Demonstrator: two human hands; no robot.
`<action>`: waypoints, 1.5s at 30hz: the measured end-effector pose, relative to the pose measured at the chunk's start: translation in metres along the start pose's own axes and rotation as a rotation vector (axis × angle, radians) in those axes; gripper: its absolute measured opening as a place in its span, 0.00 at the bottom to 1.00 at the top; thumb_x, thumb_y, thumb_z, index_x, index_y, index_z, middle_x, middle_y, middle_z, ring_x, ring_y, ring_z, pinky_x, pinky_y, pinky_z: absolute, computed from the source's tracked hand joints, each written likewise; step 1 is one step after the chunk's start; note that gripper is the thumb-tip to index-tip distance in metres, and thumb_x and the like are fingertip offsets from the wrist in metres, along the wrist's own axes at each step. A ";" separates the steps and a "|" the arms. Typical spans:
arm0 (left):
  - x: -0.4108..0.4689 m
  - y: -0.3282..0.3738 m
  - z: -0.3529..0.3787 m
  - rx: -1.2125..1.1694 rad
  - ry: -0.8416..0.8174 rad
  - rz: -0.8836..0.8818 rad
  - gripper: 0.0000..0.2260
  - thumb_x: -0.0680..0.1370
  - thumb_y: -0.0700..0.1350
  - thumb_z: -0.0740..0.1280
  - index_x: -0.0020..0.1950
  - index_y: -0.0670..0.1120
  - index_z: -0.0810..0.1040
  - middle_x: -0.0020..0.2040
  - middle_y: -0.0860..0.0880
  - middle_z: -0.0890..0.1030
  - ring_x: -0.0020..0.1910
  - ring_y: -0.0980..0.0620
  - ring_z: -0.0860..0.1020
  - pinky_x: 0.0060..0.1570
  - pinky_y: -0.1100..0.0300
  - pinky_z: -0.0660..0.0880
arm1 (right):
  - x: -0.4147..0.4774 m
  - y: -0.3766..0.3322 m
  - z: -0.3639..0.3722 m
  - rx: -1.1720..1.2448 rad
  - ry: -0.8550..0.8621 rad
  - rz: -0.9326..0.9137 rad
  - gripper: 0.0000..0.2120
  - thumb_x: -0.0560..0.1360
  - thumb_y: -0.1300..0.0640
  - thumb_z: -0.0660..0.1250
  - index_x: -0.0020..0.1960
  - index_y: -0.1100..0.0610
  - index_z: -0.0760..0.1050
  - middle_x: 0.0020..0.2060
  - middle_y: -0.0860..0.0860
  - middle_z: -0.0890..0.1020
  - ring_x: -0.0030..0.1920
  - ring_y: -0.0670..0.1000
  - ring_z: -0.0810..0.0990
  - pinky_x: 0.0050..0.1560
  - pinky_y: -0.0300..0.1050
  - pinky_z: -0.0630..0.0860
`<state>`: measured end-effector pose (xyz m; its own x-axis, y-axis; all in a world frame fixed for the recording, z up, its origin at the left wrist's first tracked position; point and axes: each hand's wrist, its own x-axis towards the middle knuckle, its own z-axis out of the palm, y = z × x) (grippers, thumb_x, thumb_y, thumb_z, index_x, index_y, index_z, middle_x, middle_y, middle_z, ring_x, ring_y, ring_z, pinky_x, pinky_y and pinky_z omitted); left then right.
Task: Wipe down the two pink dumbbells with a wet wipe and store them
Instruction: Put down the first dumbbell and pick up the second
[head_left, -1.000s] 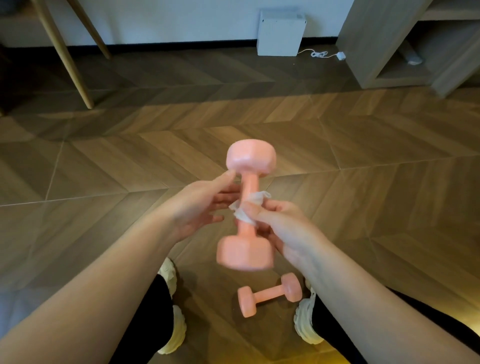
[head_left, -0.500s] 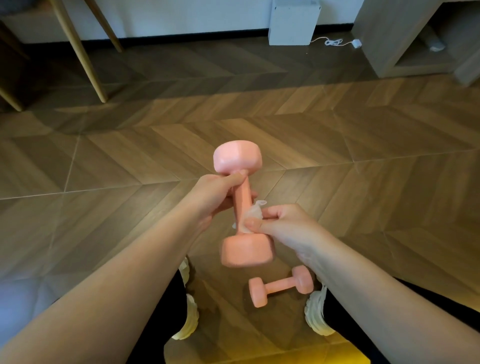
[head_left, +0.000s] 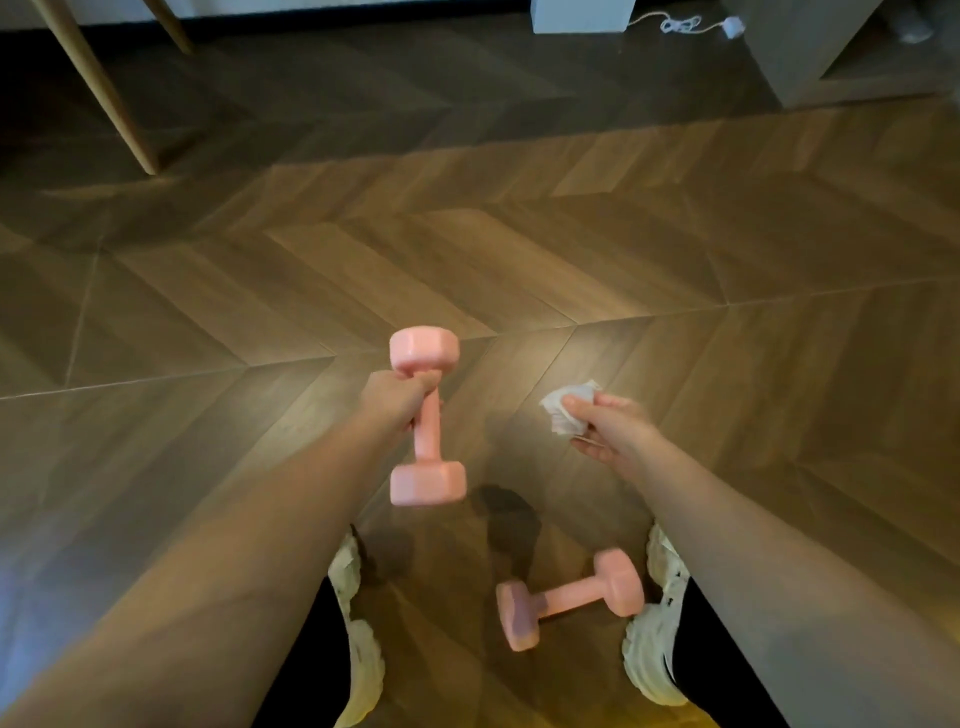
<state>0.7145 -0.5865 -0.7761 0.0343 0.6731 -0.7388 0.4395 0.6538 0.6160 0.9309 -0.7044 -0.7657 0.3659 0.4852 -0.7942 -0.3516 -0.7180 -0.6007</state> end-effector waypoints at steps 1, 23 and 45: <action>0.021 -0.010 0.004 0.006 0.005 -0.022 0.09 0.79 0.46 0.69 0.53 0.41 0.79 0.42 0.42 0.84 0.47 0.40 0.84 0.57 0.41 0.80 | 0.014 0.004 0.002 -0.023 0.014 0.002 0.13 0.76 0.60 0.71 0.61 0.59 0.78 0.50 0.56 0.84 0.46 0.51 0.83 0.42 0.41 0.78; 0.168 -0.056 0.043 0.110 0.103 -0.109 0.18 0.79 0.48 0.69 0.65 0.39 0.75 0.58 0.37 0.82 0.57 0.37 0.81 0.60 0.42 0.77 | 0.148 0.046 0.038 -0.189 -0.042 0.009 0.07 0.77 0.59 0.70 0.54 0.58 0.79 0.57 0.56 0.82 0.57 0.54 0.81 0.56 0.46 0.79; 0.176 -0.064 0.042 0.024 0.052 -0.089 0.07 0.81 0.45 0.67 0.54 0.42 0.76 0.41 0.42 0.83 0.40 0.44 0.82 0.50 0.49 0.81 | 0.151 0.063 0.033 -0.245 -0.048 0.027 0.14 0.77 0.59 0.70 0.62 0.61 0.78 0.57 0.56 0.82 0.57 0.53 0.81 0.51 0.42 0.79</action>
<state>0.7304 -0.5245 -0.9566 -0.0525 0.6302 -0.7747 0.4597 0.7039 0.5415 0.9355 -0.6597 -0.9264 0.3161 0.4830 -0.8166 -0.1393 -0.8277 -0.5436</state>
